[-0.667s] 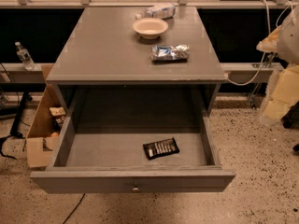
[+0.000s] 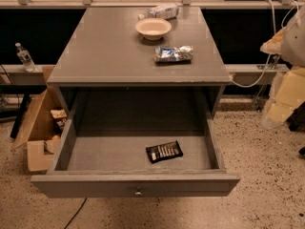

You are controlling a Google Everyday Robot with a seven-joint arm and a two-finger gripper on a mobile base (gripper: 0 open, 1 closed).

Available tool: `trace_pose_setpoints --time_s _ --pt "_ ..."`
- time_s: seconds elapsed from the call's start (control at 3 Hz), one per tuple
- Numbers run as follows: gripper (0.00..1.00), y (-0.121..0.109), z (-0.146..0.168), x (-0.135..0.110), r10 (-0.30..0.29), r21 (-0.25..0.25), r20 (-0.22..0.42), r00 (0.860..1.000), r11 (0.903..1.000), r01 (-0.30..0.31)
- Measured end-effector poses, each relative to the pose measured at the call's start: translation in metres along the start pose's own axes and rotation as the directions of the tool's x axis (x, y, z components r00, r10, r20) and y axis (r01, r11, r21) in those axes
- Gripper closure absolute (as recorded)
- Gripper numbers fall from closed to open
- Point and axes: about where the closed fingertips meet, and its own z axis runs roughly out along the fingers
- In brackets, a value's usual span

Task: Pick rxbar chocolate from top drawer and place on counter

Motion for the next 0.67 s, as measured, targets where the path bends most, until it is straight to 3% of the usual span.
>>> trace_pose_setpoints --time_s 0.33,0.67 --pt "0.0 0.009 0.036 -0.02 0.002 -0.051 0.06 0.998 0.9987 0.001" --pt "0.0 0.028 0.094 -0.056 0.014 -0.125 0.119 0.993 0.9922 0.001"
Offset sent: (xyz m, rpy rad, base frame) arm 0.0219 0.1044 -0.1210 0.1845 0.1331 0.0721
